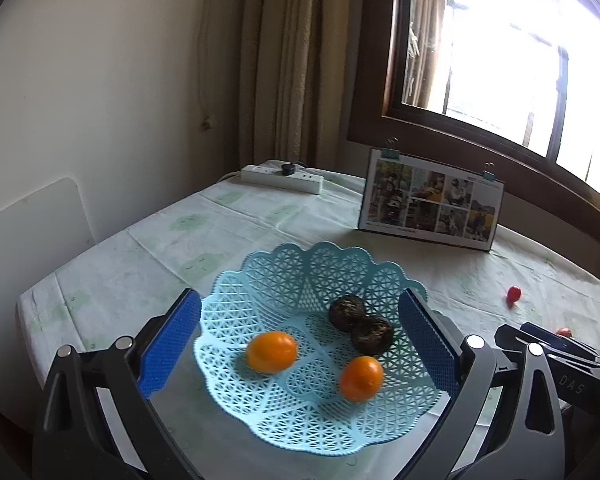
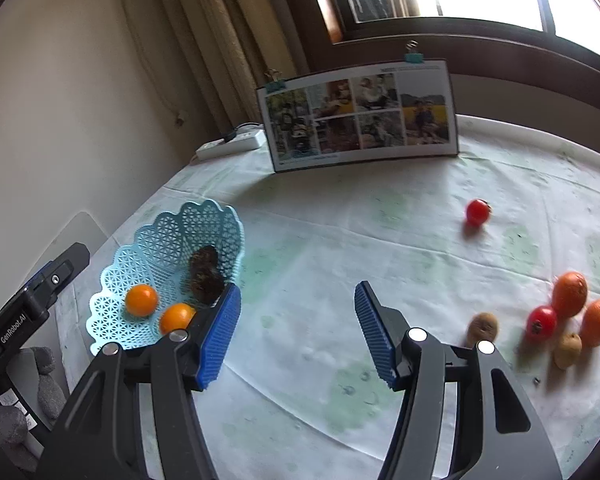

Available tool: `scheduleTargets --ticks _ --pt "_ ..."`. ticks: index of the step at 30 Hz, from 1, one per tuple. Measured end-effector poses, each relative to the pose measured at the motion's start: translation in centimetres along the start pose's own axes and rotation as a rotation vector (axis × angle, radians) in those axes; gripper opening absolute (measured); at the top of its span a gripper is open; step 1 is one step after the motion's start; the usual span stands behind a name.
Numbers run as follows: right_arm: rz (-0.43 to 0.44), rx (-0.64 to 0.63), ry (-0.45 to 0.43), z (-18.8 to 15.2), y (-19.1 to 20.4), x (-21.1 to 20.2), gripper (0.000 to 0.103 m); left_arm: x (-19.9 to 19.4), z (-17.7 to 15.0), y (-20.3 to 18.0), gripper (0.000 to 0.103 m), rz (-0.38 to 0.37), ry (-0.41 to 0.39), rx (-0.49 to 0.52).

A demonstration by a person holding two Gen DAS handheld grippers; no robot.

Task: Organize fruits
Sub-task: 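Withdraw both open tools from the basket toward the remaining fruits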

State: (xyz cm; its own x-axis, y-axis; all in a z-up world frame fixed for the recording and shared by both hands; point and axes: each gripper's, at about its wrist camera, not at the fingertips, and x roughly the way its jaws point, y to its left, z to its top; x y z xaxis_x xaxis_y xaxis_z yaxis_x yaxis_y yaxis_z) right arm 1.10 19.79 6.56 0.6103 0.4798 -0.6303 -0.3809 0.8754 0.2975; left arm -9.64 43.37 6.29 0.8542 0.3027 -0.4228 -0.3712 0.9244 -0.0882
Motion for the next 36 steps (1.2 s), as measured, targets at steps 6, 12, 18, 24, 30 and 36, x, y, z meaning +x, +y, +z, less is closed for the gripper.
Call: scheduleTargets --ticks 6,12,18,24,30,36 --pt "-0.042 0.033 -0.003 -0.5 -2.9 -1.2 0.06 0.1 -0.1 -2.2 0.1 -0.033 0.004 0.038" --pt "-0.101 0.074 -0.018 -0.8 -6.4 -2.9 0.06 0.2 -0.4 -4.8 0.1 -0.07 0.012 0.082" --pt "-0.166 0.123 -0.027 -1.6 -10.2 -4.7 0.06 0.3 -0.8 -7.3 0.1 -0.109 0.024 0.123" --pt "-0.26 0.167 -0.04 -3.1 -14.2 -7.0 0.06 0.5 -1.3 -10.1 0.1 -0.155 0.037 0.169" --pt "-0.322 0.204 -0.038 -4.1 -17.4 -8.4 0.06 1.2 -1.9 -12.9 0.1 -0.197 0.058 0.213" --pt "-0.348 0.229 -0.016 -4.3 -19.4 -8.0 0.06 1.6 -2.5 -15.0 0.1 -0.227 0.073 0.255"
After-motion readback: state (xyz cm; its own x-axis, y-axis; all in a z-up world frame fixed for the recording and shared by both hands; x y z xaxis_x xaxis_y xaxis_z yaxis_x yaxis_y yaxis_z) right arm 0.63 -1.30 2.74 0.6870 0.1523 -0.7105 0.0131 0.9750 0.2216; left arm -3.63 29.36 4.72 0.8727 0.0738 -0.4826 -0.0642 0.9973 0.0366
